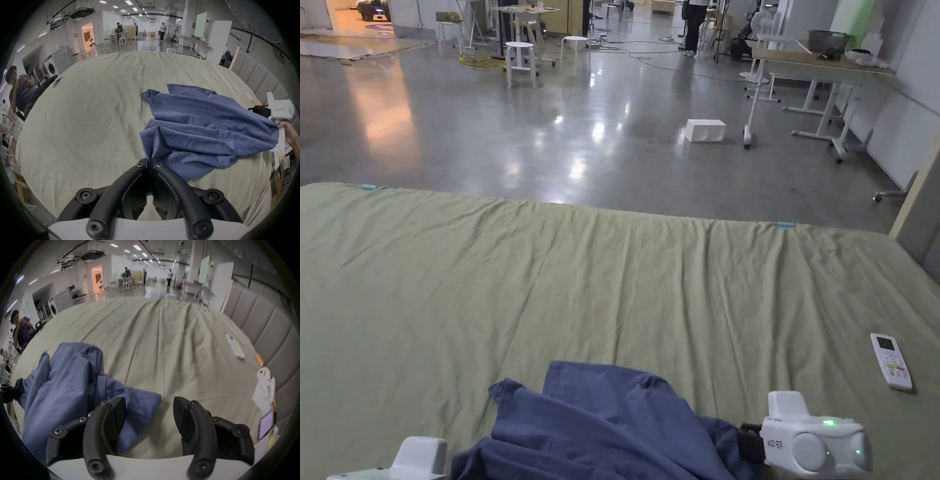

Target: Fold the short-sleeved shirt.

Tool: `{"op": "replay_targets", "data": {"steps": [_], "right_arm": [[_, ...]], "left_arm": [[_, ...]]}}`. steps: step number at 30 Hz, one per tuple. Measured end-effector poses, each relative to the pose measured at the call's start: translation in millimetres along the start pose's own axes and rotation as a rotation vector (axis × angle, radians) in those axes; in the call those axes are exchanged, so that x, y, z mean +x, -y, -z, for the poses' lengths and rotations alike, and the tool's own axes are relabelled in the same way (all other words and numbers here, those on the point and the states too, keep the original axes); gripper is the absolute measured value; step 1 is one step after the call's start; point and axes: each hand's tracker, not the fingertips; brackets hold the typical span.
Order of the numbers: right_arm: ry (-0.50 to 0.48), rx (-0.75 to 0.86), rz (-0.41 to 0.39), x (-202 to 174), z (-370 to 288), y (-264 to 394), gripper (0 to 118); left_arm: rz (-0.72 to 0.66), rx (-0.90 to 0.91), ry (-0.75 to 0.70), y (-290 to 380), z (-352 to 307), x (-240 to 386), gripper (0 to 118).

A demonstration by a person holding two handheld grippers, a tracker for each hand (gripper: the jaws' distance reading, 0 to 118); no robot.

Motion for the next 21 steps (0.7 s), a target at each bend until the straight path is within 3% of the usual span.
{"op": "replay_targets", "data": {"steps": [1,2,4,6,11,15,21], "right_arm": [[-0.005,-0.038,0.011,-1,8,0,62],[-0.002,-0.075,-0.002,-2,15,2,53],[-0.002,-0.076,-0.015,-3,21,8,15],[-0.019,-0.038,0.006,-6,18,13,5],[0.008,0.008,-0.029,-9,-4,17,3],[0.003,0.119,0.005,-3,-43,10,3],[0.052,0.249,-0.016,6,-112,-16,3]], "left_arm": [[-0.003,-0.001,-0.006,1,0,-1,5],[-0.009,-0.005,-0.006,1,0,-2,5],[-0.022,-0.006,-0.006,3,1,-4,5],[-0.025,-0.008,-0.008,6,2,-4,5],[-0.02,-0.002,-0.003,6,1,-4,5],[-0.033,0.057,0.016,-4,-16,-6,5],[-0.025,0.185,0.033,-38,-54,-15,5]]}}
